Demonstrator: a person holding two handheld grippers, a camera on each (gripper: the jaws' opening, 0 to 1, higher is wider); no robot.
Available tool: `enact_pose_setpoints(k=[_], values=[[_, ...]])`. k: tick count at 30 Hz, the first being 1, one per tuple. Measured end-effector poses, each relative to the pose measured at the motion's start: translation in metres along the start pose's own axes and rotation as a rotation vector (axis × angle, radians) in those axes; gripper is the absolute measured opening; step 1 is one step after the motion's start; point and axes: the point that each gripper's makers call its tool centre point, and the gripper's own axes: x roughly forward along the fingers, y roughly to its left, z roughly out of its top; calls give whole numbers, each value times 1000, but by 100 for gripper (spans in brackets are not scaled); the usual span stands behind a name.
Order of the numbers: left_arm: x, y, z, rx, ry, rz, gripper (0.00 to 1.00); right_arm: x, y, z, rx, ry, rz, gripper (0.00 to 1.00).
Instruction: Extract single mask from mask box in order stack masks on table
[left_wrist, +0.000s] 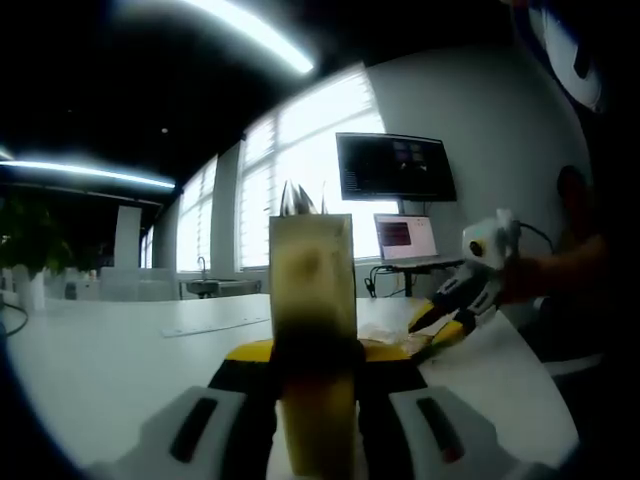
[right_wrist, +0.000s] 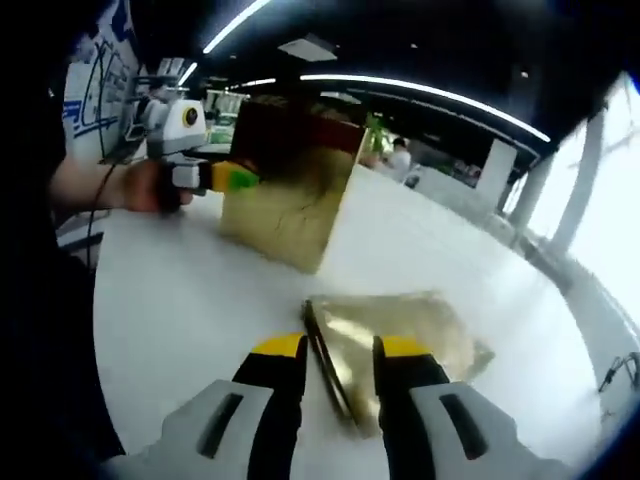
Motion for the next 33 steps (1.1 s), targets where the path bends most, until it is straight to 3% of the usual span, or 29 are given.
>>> enact_pose_setpoints(k=[7, 13, 21, 33], values=[[0, 0, 0, -1, 0, 0, 32, -10, -1, 29, 116, -162, 22, 24], [0, 0, 0, -2, 2, 1, 32, -20, 4, 70, 194, -321, 64, 23], [0, 1, -1, -4, 3, 1, 32, -28, -5, 100, 224, -442, 58, 22], [0, 0, -1, -4, 7, 0, 32, -24, -20, 105, 361, -517, 76, 20]])
